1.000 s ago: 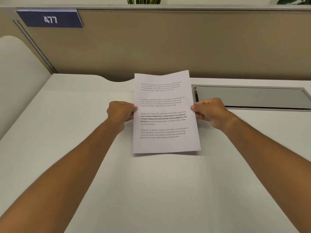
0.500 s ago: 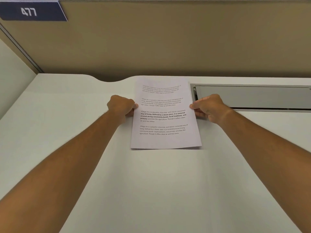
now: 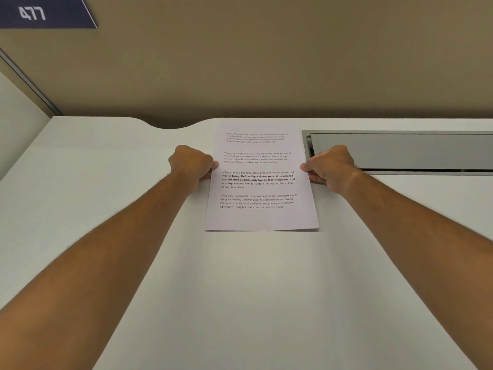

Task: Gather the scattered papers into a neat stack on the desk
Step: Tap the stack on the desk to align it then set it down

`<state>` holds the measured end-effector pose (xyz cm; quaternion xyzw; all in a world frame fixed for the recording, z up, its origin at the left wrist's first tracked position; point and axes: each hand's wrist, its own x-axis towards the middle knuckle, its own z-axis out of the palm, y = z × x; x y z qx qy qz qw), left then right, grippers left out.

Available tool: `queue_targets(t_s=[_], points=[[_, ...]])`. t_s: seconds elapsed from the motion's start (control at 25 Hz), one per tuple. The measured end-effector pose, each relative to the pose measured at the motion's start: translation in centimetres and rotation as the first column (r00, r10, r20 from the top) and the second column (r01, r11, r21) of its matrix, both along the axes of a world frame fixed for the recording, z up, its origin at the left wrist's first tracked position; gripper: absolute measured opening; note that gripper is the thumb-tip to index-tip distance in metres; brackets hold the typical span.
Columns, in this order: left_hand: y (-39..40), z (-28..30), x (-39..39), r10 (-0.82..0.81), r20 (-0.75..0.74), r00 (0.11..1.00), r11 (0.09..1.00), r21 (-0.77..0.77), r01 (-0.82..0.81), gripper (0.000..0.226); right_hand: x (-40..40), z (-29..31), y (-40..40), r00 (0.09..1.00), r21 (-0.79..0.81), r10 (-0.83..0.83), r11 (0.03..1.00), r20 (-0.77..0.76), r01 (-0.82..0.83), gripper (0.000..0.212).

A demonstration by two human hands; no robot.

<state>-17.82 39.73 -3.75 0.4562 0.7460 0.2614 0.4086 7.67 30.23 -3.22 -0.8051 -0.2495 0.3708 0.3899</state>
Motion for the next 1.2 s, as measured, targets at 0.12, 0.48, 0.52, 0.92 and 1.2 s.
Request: queue_targets(t_s=[0.12,0.48,0.52,0.92,1.2], points=[[0.1,-0.1,0.2,-0.019,-0.059,0.998,1.0,0.021,0.02,0.023,-0.1,-0.1,0.2,0.997,-0.015,0.003,1.0,0.072,-0.002,0.025],[0.7,0.0,0.5,-0.058,-0.145,0.988,0.996,0.052,0.067,0.028,-0.7,0.0,0.7,0.98,-0.024,-0.002,1.0,0.199,0.007,0.03],[0.7,0.0,0.5,-0.06,-0.147,0.987,0.996,0.056,0.069,0.029,-0.7,0.0,0.7,0.977,-0.026,-0.002,1.0,0.212,0.008,0.03],[0.9,0.0,0.6,-0.073,-0.193,0.979,0.994,0.065,0.087,0.022,-1.0,0.4,0.6,0.966,-0.03,0.016,1.0,0.257,-0.008,0.023],[1.0,0.0,0.6,-0.073,-0.2,0.977,0.994,0.069,0.088,0.016,-1.1,0.3,0.6,0.96,-0.038,0.03,0.999,0.279,-0.02,0.023]])
